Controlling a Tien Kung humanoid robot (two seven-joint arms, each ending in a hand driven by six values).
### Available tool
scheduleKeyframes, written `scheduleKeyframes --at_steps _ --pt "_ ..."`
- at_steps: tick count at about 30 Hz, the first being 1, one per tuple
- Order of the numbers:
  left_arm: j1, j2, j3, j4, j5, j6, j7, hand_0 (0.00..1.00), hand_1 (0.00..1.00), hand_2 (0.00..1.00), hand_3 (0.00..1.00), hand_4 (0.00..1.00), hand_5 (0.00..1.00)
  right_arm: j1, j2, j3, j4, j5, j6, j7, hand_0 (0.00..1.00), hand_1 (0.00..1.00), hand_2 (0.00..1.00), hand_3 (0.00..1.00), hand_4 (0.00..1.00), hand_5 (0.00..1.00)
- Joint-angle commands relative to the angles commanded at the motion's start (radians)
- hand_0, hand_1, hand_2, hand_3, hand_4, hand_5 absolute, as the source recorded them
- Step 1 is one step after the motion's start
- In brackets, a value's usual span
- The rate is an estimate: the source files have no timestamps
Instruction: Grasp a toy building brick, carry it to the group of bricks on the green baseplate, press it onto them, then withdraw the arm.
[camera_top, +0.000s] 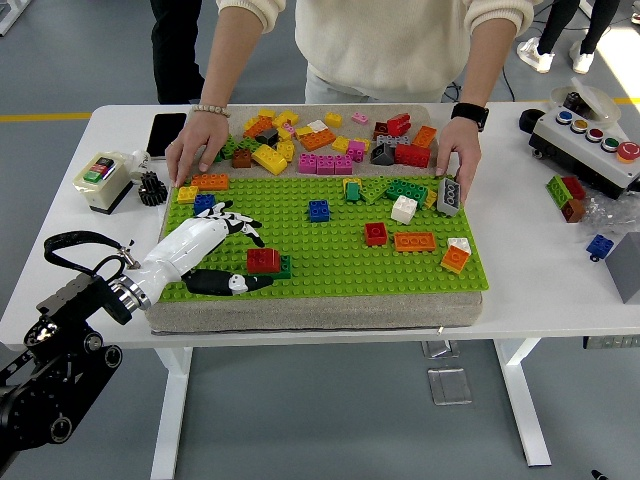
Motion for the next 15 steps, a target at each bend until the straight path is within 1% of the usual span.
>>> scheduleKeyframes --at_steps 7,15 --pt "-0.008 -0.004 0.002 0.023 0.025 -0.004 0.007 0.998 0.877 0.844 0.632 0.998 0.766 0.0 0.0 0.002 0.0 0.001 0.001 0.0 0.76 0.679 0.728 0.668 0.927 0.503" --pt "-0.012 -0.007 0.004 0.045 0.033 0.0 0.006 0.998 0.876 0.843 0.632 0.998 0.762 0.0 -0.001 0.003 0.0 0.002 0.002 0.001 0.76 0.679 0.728 0.667 0.927 0.503"
